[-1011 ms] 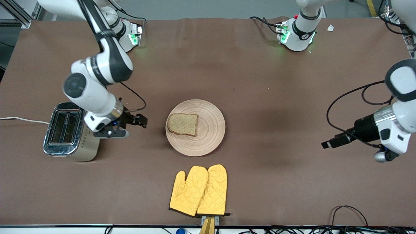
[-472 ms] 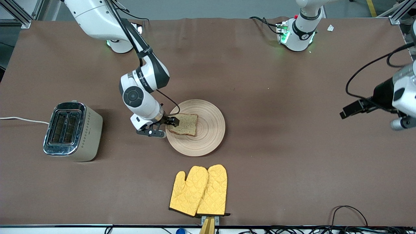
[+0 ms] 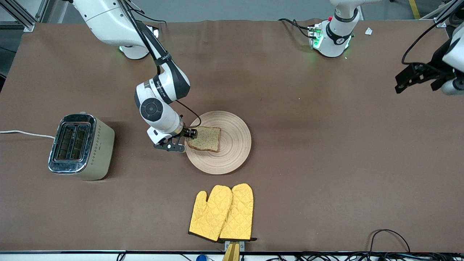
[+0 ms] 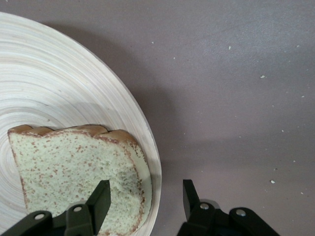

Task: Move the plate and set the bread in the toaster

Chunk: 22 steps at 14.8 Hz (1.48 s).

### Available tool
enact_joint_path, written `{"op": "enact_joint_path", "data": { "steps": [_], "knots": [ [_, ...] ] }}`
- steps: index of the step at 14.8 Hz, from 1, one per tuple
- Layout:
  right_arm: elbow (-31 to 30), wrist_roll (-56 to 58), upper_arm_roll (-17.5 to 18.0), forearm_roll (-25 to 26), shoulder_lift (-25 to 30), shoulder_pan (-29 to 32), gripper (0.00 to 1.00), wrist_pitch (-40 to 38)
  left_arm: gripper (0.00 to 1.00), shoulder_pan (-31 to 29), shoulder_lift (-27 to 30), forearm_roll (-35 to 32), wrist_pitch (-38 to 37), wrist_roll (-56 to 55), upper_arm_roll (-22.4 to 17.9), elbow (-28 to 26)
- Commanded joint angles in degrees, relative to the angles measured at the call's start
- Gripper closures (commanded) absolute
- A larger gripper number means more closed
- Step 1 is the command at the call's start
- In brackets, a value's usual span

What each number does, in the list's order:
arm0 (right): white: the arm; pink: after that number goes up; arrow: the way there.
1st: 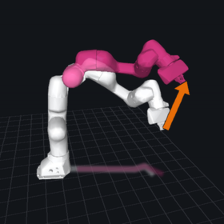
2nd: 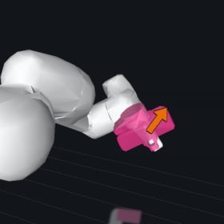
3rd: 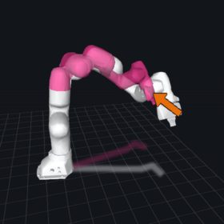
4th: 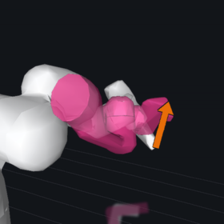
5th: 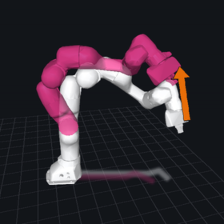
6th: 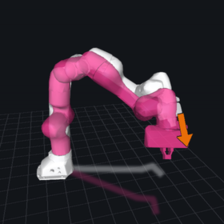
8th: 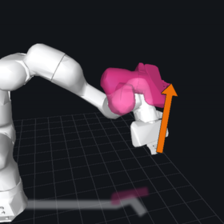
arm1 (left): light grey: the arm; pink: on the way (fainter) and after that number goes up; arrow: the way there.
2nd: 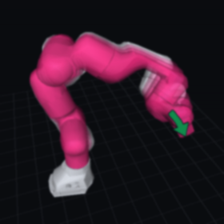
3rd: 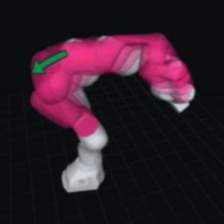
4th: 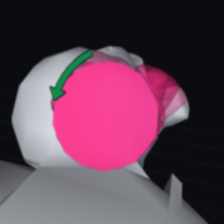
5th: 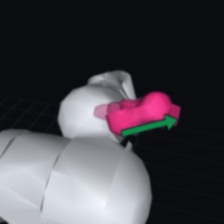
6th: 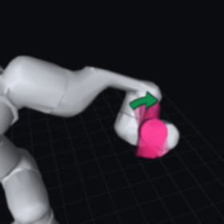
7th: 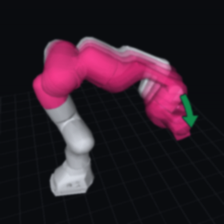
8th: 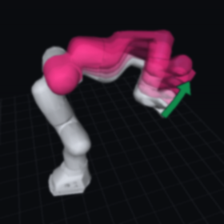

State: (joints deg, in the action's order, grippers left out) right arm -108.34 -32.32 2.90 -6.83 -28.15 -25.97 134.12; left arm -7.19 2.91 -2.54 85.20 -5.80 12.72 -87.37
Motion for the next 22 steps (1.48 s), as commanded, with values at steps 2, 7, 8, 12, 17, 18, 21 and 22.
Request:
{"op": "enact_joint_path", "data": {
  "steps": [2,7,8,12,17,18,21,22],
  "knots": [
    [-1.17,-0.64,-0.44,-0.02,0.47,-0.93,0.45,0.26,0.00,0.86,3.68,-0.71,-0.91,2.72,-2.00,-3.69],
    [-1.17,-0.64,-0.44,0.07,0.02,-1.98,0.49,0.44,0.00,0.51,0.96,0.08,-0.74,6.58,-2.00,-1.32],
    [-1.26,-0.64,-0.44,0.07,-0.15,-2.07,0.50,0.44,0.00,0.51,0.78,0.08,-0.39,6.76,-2.00,-1.32],
    [-1.18,-0.72,-0.52,0.16,-0.50,-2.51,0.56,0.52,0.00,0.33,0.43,0.08,-0.39,6.85,-2.00,-1.14],
    [-1.09,-0.64,-0.52,0.16,-0.50,-2.60,0.90,0.61,0.00,0.16,0.43,-0.01,-0.39,6.50,-2.09,-1.14],
    [-1.09,-0.64,-0.52,0.16,-0.50,-2.69,0.97,0.53,0.00,0.16,0.43,-0.09,-0.39,6.42,-2.09,-1.14],
    [-0.56,-0.55,-0.52,0.16,-0.50,-2.60,1.00,0.09,0.00,0.16,0.25,-0.27,-0.39,6.33,-2.09,-1.14],
    [0.48,-0.46,-0.52,0.07,-0.50,-1.99,1.00,-0.26,0.00,0.16,0.25,-0.36,-0.39,6.33,-2.09,-1.14]
  ]
}}
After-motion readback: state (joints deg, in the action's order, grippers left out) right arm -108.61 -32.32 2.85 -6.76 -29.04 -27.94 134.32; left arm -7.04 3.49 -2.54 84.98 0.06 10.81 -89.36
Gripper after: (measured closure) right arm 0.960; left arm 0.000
